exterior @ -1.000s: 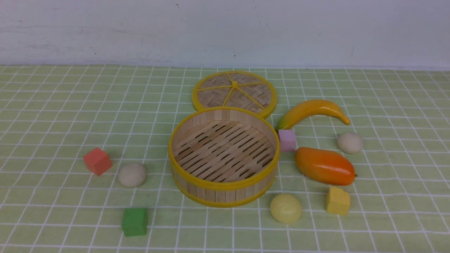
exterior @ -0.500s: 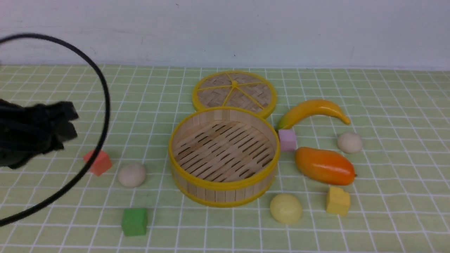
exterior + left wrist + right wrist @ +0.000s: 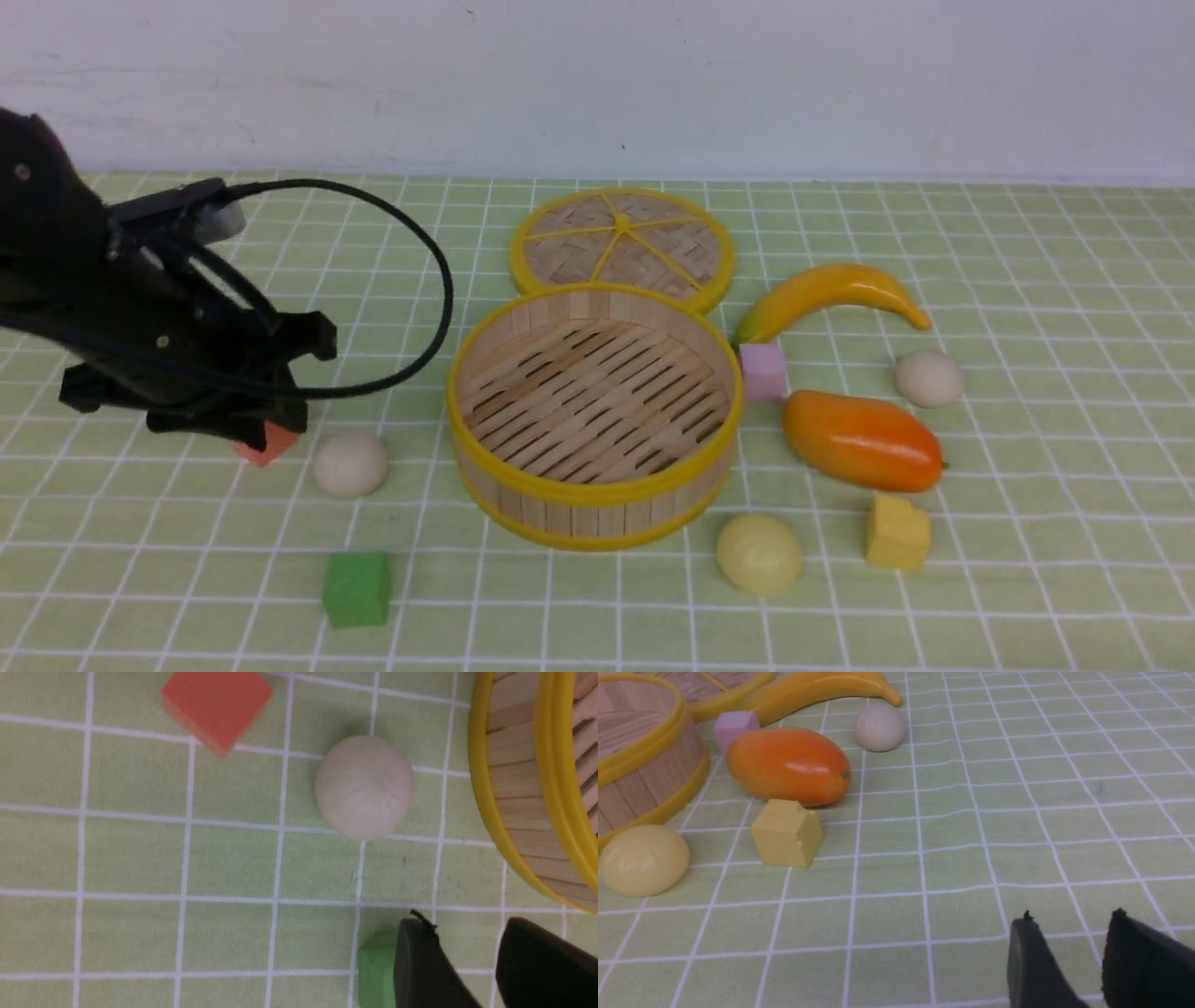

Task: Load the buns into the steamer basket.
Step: Use the left arm to grab a steamed stuffed bun

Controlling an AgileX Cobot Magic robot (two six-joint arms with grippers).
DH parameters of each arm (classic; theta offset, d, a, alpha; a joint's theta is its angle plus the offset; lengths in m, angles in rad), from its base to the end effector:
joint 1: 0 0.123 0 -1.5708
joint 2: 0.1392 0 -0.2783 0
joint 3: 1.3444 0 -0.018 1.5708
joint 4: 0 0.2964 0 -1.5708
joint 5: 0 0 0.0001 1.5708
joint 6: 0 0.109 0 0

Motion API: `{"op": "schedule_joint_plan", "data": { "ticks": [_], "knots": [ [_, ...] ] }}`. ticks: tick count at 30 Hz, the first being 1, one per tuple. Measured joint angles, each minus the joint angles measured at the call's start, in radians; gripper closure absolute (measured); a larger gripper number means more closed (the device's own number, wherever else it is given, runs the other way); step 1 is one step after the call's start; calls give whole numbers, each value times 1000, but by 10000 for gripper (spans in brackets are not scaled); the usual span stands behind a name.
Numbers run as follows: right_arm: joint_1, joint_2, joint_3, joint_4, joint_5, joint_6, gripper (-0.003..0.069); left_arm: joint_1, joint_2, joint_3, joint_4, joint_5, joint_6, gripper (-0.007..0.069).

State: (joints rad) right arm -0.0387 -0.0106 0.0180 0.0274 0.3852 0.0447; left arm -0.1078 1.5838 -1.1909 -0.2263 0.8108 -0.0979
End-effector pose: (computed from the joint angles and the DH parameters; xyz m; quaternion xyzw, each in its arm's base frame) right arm 0.1219 -0.0036 0.1674 0.0408 0.8054 0.0134 0.5912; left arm 0.3745 -0.0584 0.2300 -0.0526 0.9684 -0.1197 0.2126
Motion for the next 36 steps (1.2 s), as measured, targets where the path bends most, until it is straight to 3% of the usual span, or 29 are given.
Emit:
{"op": "schedule_joint_plan", "data": {
  "ticks": [5, 11, 27, 31, 36],
  "knots": [
    [0, 0, 0, 0, 0, 0, 420, -59, 82, -84, 104, 21, -48, 386],
    [0, 0, 0, -2, 0, 0, 420, -126, 194, -159, 277, 26, -233, 386],
    [0, 0, 0, -3, 0, 0, 420, -127, 368, -177, 302, -65, -288, 393],
    [0, 0, 0, -3, 0, 0, 420, -127, 368, -181, 304, -68, -282, 476],
    [0, 0, 0, -3, 0, 0, 420, -127, 367, -187, 304, -46, -251, 633]
  ]
}}
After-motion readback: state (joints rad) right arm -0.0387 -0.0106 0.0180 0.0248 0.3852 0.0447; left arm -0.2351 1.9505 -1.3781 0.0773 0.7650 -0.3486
